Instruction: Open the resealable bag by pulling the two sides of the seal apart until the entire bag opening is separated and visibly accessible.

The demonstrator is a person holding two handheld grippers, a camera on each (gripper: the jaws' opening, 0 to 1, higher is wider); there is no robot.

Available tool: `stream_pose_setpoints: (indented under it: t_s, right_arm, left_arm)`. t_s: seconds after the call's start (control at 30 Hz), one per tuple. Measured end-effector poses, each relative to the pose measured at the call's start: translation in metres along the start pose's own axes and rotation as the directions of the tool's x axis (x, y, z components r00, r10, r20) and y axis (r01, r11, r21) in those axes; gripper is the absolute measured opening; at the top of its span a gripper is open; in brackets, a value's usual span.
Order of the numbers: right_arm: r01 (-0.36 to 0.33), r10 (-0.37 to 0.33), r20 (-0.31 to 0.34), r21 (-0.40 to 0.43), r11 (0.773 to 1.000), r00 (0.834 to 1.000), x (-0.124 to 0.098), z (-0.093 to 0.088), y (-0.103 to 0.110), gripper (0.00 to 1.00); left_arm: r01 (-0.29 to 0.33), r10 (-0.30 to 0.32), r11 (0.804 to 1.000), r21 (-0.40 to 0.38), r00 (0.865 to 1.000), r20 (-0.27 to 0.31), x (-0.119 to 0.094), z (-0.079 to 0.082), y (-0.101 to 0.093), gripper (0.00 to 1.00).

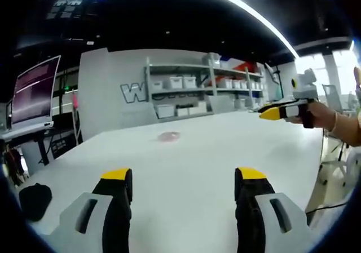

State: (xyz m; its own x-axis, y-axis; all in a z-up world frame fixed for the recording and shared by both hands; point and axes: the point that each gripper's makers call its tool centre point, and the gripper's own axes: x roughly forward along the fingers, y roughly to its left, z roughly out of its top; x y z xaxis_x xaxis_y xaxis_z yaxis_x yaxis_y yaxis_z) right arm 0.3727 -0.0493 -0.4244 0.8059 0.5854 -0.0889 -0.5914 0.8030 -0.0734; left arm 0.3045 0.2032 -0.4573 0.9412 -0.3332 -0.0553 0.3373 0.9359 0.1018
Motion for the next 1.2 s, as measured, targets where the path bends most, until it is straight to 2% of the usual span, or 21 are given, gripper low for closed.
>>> stream_pose_setpoints:
  t_s: [1.2]
  right_arm:
    - [0.003, -0.004, -0.043, -0.024, 1.000, 0.999, 0.038, 0.004, -0.006, 0.53]
  left_arm:
    - [-0.007, 0.007, 1.000, -0.001, 1.000, 0.013, -0.002, 0.005, 0.006, 0.72]
